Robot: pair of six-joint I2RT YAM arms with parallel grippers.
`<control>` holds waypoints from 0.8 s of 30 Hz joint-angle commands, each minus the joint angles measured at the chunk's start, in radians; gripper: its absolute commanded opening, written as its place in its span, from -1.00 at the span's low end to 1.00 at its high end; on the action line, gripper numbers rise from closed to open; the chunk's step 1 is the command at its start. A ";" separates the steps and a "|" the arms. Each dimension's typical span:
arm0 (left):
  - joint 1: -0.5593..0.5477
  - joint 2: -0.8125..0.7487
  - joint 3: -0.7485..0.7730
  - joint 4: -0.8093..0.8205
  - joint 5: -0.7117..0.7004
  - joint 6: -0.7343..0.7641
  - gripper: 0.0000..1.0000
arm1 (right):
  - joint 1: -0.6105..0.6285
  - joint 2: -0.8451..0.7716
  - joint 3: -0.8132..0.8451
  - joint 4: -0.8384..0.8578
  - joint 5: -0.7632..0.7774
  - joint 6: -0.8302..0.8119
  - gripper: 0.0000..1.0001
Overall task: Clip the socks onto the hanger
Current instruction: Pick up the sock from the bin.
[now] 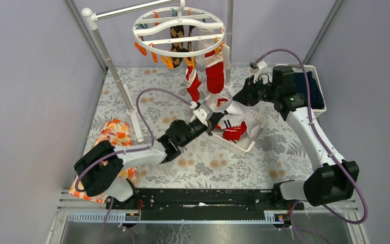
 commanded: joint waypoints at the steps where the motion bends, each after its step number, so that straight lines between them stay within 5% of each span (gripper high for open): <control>1: 0.100 -0.051 0.157 -0.470 0.309 -0.131 -1.00 | -0.068 0.014 0.010 -0.064 -0.052 -0.145 -0.32; 5: 0.112 -0.078 0.306 -0.825 0.398 -0.014 -1.00 | -0.116 -0.009 0.068 -0.210 -0.149 -0.380 0.73; 7: 0.112 -0.092 0.378 -0.996 0.404 0.052 -1.00 | -0.118 -0.021 0.107 -0.303 -0.223 -0.544 0.97; 12: 0.112 -0.095 0.578 -1.285 0.454 0.187 -1.00 | -0.106 -0.001 0.232 -0.700 -0.538 -1.144 0.99; 18: 0.106 0.007 0.919 -1.626 0.516 0.255 -1.00 | 0.086 0.044 0.299 -0.712 -0.510 -1.125 0.99; 24: 0.092 -0.015 1.008 -1.754 0.564 0.310 -1.00 | 0.117 0.037 0.259 -0.705 -0.584 -1.127 0.99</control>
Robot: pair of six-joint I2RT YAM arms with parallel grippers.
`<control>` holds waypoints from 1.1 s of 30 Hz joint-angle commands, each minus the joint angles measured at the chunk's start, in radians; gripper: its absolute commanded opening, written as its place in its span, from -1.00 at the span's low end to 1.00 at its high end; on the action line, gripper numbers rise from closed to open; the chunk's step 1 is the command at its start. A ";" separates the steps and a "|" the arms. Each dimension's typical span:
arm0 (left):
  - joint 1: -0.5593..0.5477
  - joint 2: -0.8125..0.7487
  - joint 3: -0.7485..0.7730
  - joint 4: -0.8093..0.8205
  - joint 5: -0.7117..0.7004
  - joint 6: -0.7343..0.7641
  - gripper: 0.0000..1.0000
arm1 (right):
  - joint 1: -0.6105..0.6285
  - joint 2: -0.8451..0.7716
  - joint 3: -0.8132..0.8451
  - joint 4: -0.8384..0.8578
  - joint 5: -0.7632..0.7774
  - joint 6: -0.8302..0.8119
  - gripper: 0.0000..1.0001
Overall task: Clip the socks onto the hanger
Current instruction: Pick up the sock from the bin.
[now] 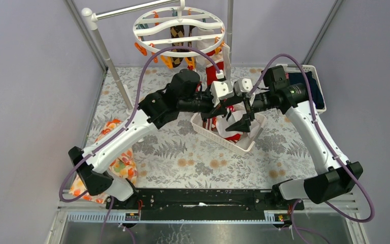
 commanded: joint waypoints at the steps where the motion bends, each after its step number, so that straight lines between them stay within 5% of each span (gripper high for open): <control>1: -0.011 -0.019 0.038 -0.210 0.059 0.076 -1.00 | 0.010 0.001 -0.006 -0.053 -0.088 -0.054 0.99; 5: -0.011 -0.023 0.072 -0.278 0.036 0.095 -1.00 | 0.030 0.001 0.010 -0.145 -0.112 -0.122 0.89; 9: -0.012 -0.017 0.097 -0.311 0.000 0.092 -1.00 | 0.049 0.002 0.005 -0.165 -0.119 -0.108 0.28; 17: -0.011 -0.034 0.102 -0.315 -0.009 0.088 -1.00 | 0.069 0.010 -0.016 -0.112 -0.129 -0.008 -0.34; 22: -0.011 -0.033 0.112 -0.333 -0.018 0.090 -1.00 | 0.086 0.010 -0.024 -0.046 -0.106 0.090 -0.94; 27: -0.010 -0.045 0.101 -0.332 -0.017 0.081 -0.99 | 0.092 -0.007 -0.017 -0.021 0.006 0.152 -1.00; 30: -0.001 -0.078 0.011 -0.255 0.028 0.037 -0.75 | 0.092 -0.043 -0.013 -0.020 0.111 0.175 -1.00; 33: 0.014 -0.149 -0.149 -0.085 0.070 -0.054 -0.12 | 0.092 -0.071 -0.005 -0.073 0.161 0.144 -1.00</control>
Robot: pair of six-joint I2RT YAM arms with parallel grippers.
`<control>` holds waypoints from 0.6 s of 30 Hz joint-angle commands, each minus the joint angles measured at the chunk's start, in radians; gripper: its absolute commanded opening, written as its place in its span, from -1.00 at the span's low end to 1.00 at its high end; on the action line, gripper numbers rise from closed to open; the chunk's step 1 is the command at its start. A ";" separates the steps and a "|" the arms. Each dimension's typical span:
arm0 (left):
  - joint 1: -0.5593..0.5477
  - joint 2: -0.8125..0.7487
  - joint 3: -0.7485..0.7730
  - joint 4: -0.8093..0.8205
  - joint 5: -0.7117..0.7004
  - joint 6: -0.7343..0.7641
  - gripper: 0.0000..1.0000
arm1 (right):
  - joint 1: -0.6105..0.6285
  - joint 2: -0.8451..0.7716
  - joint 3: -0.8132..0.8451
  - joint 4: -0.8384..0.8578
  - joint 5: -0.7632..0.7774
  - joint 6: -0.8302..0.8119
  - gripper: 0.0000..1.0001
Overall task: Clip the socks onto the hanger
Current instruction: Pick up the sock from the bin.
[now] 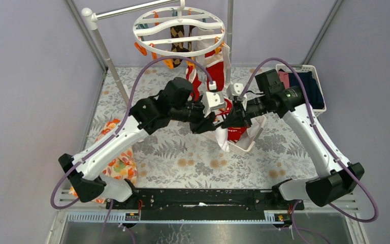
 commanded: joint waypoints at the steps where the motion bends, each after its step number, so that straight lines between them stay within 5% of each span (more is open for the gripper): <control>1: 0.023 -0.117 -0.205 0.244 0.053 -0.132 0.09 | 0.009 -0.069 0.022 -0.071 0.120 0.002 -1.00; 3: 0.031 -0.202 -0.342 0.381 0.026 -0.197 0.45 | 0.008 -0.078 0.028 -0.119 0.154 -0.015 -1.00; 9: 0.045 -0.631 -0.880 0.935 -0.054 -0.387 0.95 | 0.009 -0.152 -0.024 -0.143 0.256 -0.042 -1.00; 14: 0.046 -0.803 -1.323 1.522 -0.020 -0.578 0.98 | 0.009 -0.166 -0.010 -0.222 0.170 -0.139 -1.00; 18: 0.044 -0.757 -1.409 1.656 0.012 -0.600 0.98 | 0.009 -0.159 0.008 -0.264 0.114 -0.188 -1.00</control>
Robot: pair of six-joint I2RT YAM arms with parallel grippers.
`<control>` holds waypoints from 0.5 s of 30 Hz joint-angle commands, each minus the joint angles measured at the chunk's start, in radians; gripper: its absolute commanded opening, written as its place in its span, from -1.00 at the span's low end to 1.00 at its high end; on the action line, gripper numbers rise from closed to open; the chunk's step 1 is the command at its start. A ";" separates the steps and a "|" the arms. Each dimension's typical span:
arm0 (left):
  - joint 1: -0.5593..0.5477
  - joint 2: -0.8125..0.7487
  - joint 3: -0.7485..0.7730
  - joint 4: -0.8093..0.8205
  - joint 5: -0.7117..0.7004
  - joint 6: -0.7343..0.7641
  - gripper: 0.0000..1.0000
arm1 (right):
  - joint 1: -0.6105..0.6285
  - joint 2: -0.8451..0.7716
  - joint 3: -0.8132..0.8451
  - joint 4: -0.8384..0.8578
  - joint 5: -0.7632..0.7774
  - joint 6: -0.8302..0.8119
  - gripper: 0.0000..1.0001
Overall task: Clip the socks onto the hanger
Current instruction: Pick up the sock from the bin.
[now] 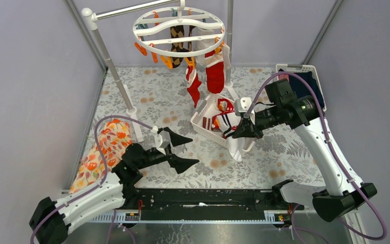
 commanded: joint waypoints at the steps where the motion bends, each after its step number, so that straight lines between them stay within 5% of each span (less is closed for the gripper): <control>1: 0.001 0.057 -0.071 0.404 0.037 -0.091 0.98 | 0.008 -0.001 0.031 -0.076 -0.083 -0.074 -1.00; 10: -0.001 0.331 -0.213 1.031 0.094 -0.188 0.98 | 0.008 0.030 0.062 -0.114 -0.161 -0.098 -1.00; 15: -0.014 0.469 -0.195 1.114 0.085 -0.191 0.93 | 0.008 0.047 0.096 -0.133 -0.185 -0.108 -1.00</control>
